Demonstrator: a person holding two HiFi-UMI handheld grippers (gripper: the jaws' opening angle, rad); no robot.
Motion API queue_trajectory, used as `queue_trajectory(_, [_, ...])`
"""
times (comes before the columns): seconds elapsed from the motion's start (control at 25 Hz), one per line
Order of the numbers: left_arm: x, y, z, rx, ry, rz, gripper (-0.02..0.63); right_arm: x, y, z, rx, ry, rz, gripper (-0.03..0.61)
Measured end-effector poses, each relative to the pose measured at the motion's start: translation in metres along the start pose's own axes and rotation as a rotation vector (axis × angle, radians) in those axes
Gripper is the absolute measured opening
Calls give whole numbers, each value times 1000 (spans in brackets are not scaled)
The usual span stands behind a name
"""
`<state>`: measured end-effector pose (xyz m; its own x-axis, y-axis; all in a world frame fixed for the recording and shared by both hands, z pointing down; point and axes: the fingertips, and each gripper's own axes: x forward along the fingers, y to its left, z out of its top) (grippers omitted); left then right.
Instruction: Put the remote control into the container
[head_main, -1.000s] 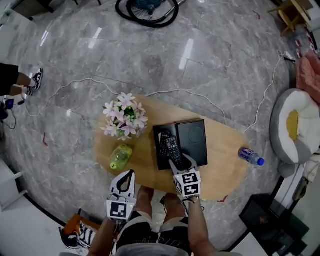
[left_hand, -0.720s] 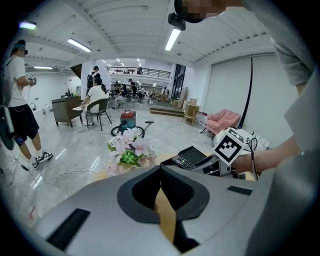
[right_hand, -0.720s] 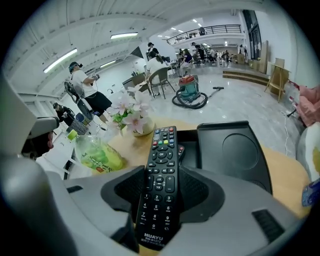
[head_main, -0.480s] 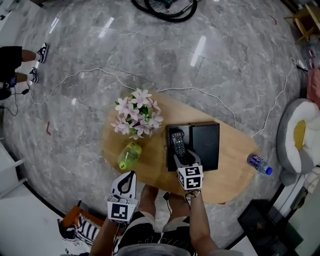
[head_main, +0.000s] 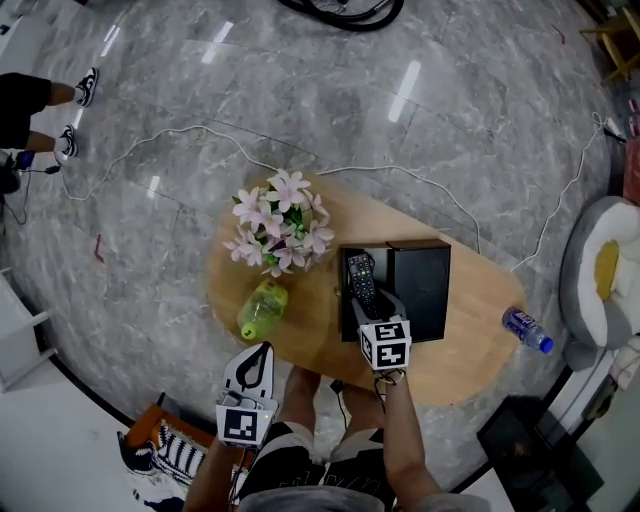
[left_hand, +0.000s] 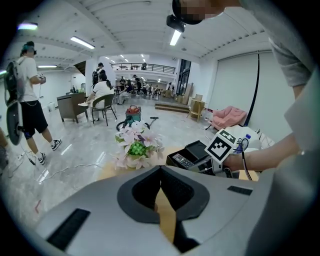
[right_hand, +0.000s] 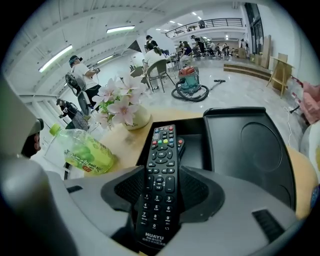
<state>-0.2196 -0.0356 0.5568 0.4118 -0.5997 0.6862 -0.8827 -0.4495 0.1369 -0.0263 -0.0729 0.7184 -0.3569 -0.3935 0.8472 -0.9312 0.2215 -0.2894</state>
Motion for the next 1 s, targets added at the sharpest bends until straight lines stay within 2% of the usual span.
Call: queue_trajectory(1.0, [-8, -7, -10, -13, 3, 11, 8, -12, 2, -7, -30, 7, -17, 221])
